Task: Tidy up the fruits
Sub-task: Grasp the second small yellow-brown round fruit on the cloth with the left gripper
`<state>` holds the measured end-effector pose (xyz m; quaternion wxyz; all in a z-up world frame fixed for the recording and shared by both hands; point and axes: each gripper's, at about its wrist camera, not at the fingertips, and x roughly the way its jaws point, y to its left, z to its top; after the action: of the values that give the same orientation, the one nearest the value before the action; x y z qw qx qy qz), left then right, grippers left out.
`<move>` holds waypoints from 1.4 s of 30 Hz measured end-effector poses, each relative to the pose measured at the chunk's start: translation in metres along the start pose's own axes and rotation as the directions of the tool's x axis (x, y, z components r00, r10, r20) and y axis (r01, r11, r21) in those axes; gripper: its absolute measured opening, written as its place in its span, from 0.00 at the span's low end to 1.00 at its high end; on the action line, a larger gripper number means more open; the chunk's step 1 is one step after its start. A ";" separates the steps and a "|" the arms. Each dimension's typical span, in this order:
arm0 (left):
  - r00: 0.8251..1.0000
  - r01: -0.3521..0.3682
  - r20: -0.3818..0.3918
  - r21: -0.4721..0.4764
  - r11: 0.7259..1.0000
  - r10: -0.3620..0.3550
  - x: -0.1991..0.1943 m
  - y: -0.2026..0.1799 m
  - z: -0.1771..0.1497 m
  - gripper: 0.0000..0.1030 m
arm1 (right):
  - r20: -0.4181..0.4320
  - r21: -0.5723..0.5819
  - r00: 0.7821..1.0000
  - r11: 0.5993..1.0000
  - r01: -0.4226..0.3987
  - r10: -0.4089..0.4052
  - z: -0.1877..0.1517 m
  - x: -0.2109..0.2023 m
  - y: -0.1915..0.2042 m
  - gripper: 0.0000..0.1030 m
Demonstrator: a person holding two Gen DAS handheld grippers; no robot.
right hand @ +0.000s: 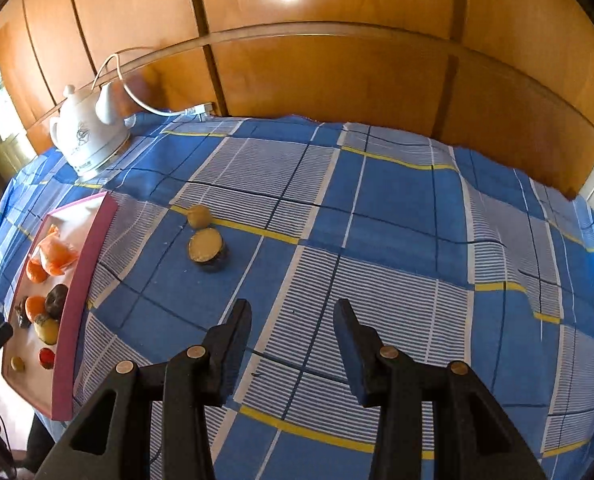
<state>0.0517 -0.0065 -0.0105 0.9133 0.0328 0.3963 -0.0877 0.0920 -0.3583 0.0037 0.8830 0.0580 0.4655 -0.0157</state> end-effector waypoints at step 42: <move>0.975 0.206 -0.121 0.149 0.967 -0.189 0.076 -0.127 0.081 0.39 | -0.014 0.072 1.000 0.997 -0.003 0.004 0.003 -0.006 -0.002 0.42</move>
<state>0.1375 -0.1518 -0.0090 0.8720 0.0715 0.4372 -0.2081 0.0908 -0.3608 0.0104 0.8771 0.0908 0.4707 -0.0304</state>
